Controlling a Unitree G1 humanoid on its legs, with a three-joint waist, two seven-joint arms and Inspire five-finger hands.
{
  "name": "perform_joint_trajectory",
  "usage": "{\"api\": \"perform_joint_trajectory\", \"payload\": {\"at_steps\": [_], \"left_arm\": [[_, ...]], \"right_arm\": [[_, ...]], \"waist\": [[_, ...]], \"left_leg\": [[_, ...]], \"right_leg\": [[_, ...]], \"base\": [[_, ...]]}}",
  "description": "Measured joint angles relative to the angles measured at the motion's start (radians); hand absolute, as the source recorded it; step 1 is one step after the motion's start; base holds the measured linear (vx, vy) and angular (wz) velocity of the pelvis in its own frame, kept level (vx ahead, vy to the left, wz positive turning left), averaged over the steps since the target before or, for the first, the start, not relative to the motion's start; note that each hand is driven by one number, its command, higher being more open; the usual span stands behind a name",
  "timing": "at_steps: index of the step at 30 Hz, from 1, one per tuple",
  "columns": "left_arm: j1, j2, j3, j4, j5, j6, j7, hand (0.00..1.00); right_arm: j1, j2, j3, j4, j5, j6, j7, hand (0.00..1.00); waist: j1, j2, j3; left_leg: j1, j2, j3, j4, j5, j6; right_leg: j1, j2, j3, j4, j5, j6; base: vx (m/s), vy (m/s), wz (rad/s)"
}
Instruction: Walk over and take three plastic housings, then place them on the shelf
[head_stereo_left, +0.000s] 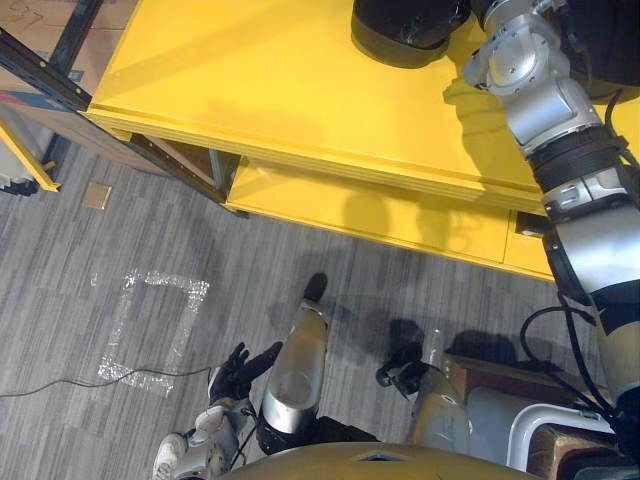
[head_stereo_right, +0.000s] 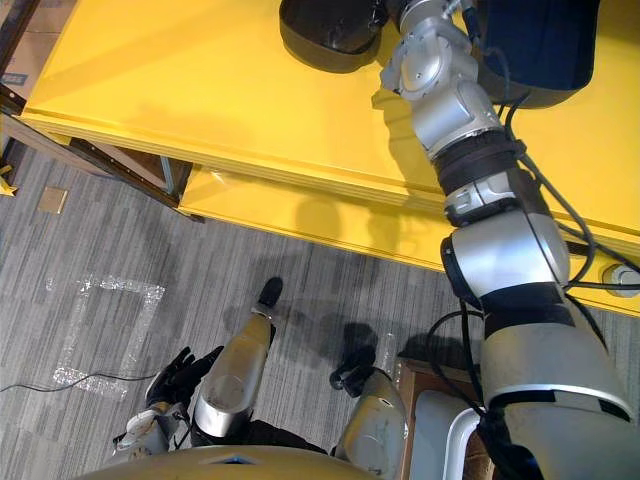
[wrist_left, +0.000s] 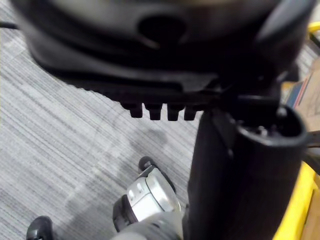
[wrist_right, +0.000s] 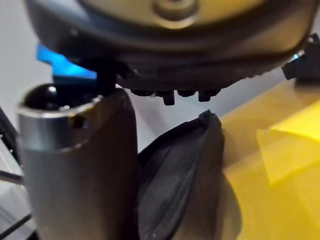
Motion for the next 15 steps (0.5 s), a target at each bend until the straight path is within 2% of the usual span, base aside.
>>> {"api": "perform_joint_trajectory", "payload": {"at_steps": [6, 15], "left_arm": [[0.0, 0.012, 0.0, -0.001, 0.001, 0.0, -0.006, 1.0], [0.0, 0.03, 0.002, -0.001, 0.003, 0.004, -0.014, 1.0]], "right_arm": [[-0.045, -0.032, 0.087, 0.0, -0.101, -0.026, 0.057, 1.0], [-0.085, -0.055, 0.148, -0.01, -0.273, -0.087, 0.141, 1.0]], "waist": [[0.0, -0.003, 0.001], [-0.001, -0.02, 0.0]], "left_leg": [[0.003, 0.015, 0.005, -0.001, -0.001, -0.001], [0.006, 0.019, 0.005, -0.002, 0.001, -0.002]], "right_leg": [[0.011, 0.022, 0.003, -0.03, 0.019, -0.002], [0.012, 0.026, 0.005, -0.031, 0.021, -0.004]], "base": [[-0.01, 0.032, -0.05], [-0.02, 0.021, -0.01]]}}
